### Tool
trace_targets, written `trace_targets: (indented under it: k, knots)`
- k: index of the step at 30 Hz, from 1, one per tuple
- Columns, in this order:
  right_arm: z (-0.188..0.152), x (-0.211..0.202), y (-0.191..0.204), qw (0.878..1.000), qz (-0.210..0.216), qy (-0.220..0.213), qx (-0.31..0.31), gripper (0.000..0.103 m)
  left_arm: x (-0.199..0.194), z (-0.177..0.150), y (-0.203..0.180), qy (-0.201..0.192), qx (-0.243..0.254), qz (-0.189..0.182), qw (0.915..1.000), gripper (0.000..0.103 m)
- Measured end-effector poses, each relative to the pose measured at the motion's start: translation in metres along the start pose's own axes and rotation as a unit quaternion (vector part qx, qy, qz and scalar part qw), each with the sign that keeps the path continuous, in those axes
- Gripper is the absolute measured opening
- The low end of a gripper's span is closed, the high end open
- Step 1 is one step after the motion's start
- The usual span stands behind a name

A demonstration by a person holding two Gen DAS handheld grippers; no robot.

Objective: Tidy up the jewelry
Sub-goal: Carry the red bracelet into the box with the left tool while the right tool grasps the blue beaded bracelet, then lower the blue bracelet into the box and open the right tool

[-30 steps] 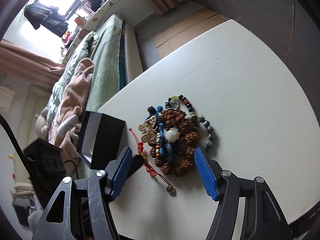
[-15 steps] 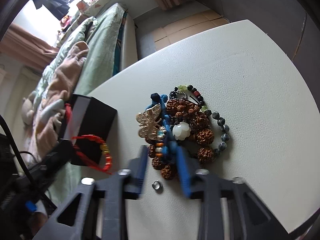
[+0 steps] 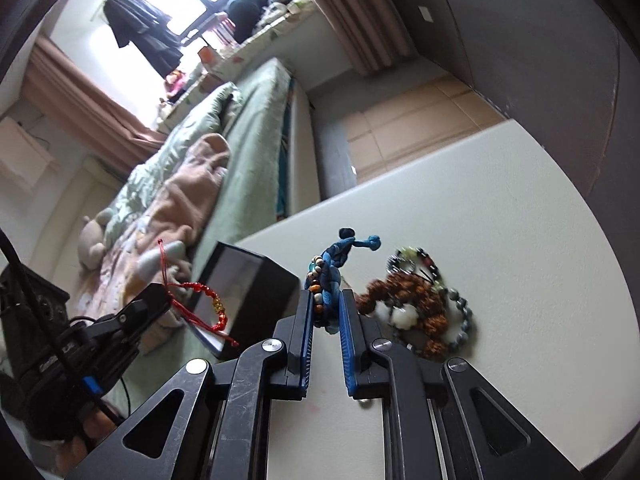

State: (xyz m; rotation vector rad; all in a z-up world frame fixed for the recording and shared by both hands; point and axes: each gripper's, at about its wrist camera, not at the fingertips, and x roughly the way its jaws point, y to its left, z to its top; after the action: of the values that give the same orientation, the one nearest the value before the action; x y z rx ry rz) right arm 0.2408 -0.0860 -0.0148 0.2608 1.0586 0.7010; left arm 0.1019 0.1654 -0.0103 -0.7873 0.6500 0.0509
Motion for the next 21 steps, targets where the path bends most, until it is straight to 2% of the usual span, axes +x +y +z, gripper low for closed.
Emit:
trace_targets:
  k: [7,10,12,14,16,21]
  knots:
    - [0.005,0.01,0.014,0.999,0.044,-0.006,-0.003,0.014,0.006,0.015,0.024,-0.009,-0.033,0.012,0.9993,0.003]
    - [0.007,0.019,0.021,0.998,0.059,-0.005,-0.007,0.014,0.012,0.023,0.032,0.004,-0.05,0.038,0.998,0.005]
    - [0.008,0.025,0.028,0.997,0.072,0.0,-0.014,0.014,0.019,0.028,0.034,0.023,-0.059,0.036,0.9973,0.018]
    - [0.008,0.031,0.035,0.996,0.082,0.003,-0.023,0.014,0.022,0.031,0.036,0.02,-0.059,0.03,0.9976,0.057]
    - [0.008,0.038,0.043,0.995,0.093,0.005,-0.032,0.014,0.019,0.033,0.037,0.004,-0.061,0.037,0.9975,0.071]
    - [0.008,0.056,0.062,0.992,0.115,0.018,-0.05,0.014,0.017,0.044,0.047,-0.006,-0.075,0.043,0.9962,0.072]
